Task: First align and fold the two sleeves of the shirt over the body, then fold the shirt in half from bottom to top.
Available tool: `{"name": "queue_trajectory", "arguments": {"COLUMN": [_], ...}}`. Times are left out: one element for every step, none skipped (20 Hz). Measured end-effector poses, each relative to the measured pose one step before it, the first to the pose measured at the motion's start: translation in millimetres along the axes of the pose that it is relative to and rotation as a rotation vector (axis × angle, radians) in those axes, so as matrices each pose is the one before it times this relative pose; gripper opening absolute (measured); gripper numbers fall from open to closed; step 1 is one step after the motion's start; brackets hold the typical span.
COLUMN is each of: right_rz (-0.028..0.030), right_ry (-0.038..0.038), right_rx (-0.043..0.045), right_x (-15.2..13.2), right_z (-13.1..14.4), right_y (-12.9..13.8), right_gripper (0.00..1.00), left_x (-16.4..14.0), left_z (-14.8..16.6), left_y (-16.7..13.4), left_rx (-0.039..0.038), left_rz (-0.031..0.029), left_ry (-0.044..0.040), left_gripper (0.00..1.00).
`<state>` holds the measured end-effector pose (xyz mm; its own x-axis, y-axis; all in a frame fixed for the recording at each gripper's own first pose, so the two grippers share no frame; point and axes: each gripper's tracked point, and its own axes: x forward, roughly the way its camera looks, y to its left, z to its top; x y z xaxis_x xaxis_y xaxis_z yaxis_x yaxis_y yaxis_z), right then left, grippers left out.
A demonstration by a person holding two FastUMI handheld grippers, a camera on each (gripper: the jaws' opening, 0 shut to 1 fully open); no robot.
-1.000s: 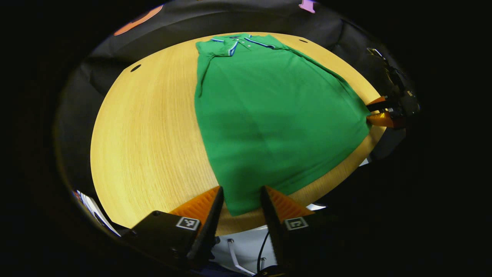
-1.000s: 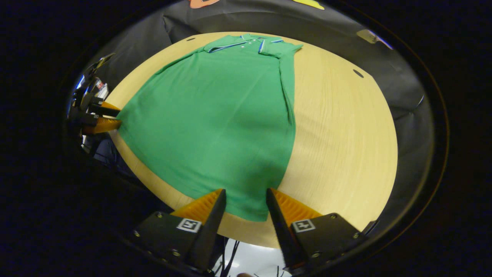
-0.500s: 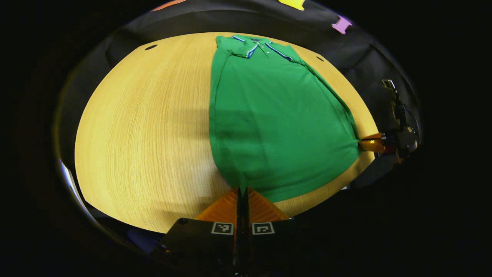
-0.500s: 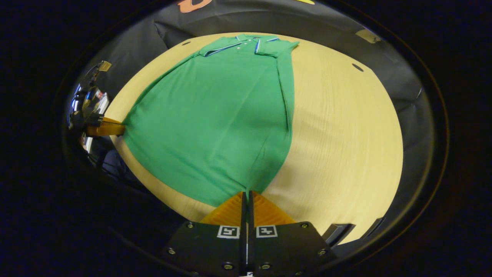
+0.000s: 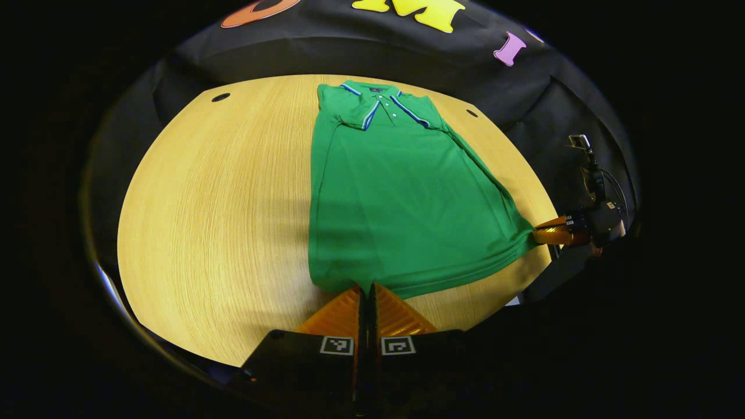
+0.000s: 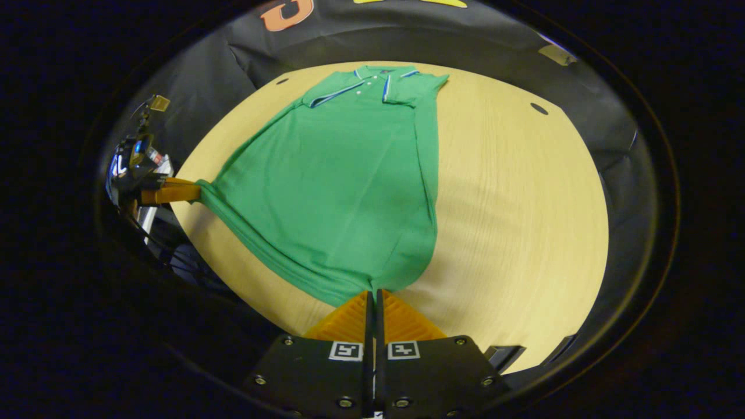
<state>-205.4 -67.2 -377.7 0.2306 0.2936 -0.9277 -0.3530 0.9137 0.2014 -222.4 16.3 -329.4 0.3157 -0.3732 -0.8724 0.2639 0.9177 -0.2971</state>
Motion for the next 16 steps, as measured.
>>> {"name": "queue_trajectory", "arguments": {"right_rz": [0.00255,0.00214,0.00376,0.00419,0.00487,0.00063,0.0029,0.00268,0.00543,0.00477,0.00051,-0.00145,-0.00567,-0.00381,-0.0012,-0.00201], "right_ry": [-0.01753,-0.01843,-0.0201,-0.01706,-0.0155,-0.01506,-0.01295,-0.0111,-0.00806,-0.00435,-0.00266,-0.00308,-0.00606,-0.0095,-0.01142,-0.0116], "right_rx": [0.01119,0.01263,0.01436,0.01426,0.00934,0.00463,0.00197,0.00018,-0.00279,-0.00542,-0.0073,-0.009,-0.01123,-0.00845,-0.00452,-0.00399], "right_x": [-3.23,-3.86,-1.98,-2.67,-1.67,-1.71,-1.01,-1.27,-0.44,-0.34,-0.04,0.34,-0.49,-2.08,-1.27,-1.4], "right_z": [8.52,9.99,10.21,9.72,9.33,9.99,8.67,8.62,6.86,6.47,5.35,6.15,7.01,8.62,9.25,8.42], "right_y": [-1.28,-1.22,-0.43,-0.23,0.07,-0.79,-0.54,-0.11,0.64,-0.3,-1.36,-2.36,-2.05,-1.28,-0.88,-0.36], "right_gripper": [0.01,0.01,0.01,0.01,0.01,0.02,0.01,0.01,0.01,0.01,0.01,0.01,0.01,0.01,0.01,0.01], "left_x": [-1.05,-1.44,-2.62,-1.83,-1.54,-1.45,-1.44,-1.44,-0.35,0.6,1.99,-0.36,0.59,-0.02,0.3,1.0], "left_z": [6.16,7.24,7.56,7.96,6.08,8.41,7.09,8.14,8.24,7.33,5.5,8.55,8.18,9.33,9.73,10.5], "left_y": [-0.66,0.46,-0.11,0.31,0.42,1.59,1.43,1.58,0.88,1.57,0.12,1.02,3.54,2.8,1.56,1.51], "left_rx": [0.00679,0.00413,0.00232,0.00386,0.00727,0.00878,0.0089,0.00561,0.00561,0.00393,0.00375,0.01365,0.02106,0.0178,0.01049,0.00257], "left_rz": [-0.00001,-0.00405,-0.00058,-0.00699,-0.00248,0.00052,0.00208,0.00037,-0.00148,-0.00112,-0.00706,-0.00229,0.0053,0.00374,0.00388,-0.00117], "left_ry": [-0.00794,-0.00873,-0.01274,-0.01081,-0.01103,-0.00984,-0.01073,-0.00935,-0.00804,-0.00494,-0.00366,-0.00784,-0.01186,-0.01407,-0.01497,-0.0152], "left_gripper": [0.04,0.03,0.03,0.04,0.03,0.04,0.03,0.03,0.03,0.03,0.03,0.03,0.03,0.03,0.03,0.03]}}
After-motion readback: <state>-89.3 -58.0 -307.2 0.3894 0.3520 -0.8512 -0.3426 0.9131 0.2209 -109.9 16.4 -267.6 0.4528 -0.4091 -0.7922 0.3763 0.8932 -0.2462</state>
